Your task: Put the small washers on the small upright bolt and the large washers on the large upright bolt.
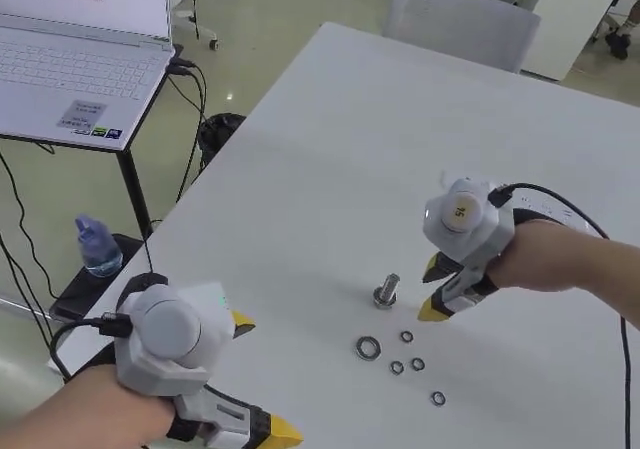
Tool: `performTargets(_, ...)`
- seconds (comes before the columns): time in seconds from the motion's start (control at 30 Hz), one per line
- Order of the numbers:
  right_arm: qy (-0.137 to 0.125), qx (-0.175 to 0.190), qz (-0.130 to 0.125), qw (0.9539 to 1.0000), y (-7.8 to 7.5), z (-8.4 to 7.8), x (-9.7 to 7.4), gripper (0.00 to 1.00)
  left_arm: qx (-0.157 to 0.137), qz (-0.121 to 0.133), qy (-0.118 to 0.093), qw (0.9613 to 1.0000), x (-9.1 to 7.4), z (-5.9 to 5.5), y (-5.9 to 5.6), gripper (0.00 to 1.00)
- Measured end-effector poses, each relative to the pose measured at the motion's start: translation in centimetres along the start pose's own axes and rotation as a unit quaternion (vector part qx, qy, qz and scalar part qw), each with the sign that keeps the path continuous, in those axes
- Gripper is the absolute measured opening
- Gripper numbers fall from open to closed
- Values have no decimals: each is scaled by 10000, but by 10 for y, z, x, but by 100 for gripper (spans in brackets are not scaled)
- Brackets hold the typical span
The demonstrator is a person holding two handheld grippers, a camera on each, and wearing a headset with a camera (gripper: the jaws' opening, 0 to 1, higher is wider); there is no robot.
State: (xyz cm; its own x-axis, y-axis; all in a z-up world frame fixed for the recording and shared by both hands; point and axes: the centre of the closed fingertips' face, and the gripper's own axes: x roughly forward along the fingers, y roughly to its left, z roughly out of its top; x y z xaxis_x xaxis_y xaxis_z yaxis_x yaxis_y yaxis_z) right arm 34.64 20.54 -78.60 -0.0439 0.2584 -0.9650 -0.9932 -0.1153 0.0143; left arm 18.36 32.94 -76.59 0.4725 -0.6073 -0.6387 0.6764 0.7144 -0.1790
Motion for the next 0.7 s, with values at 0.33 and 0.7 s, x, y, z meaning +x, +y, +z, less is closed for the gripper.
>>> performTargets(0.33, -1, -25, 91, 10000, 23, -1, 8, 37, 3, -44, 27, 10000, -1, -6, -4, 81)
performTargets(0.7, -141, -37, 120, 9998, 39, 13, 19, 37, 82, -79, -140, 9998, 0, 5, -1, 83)
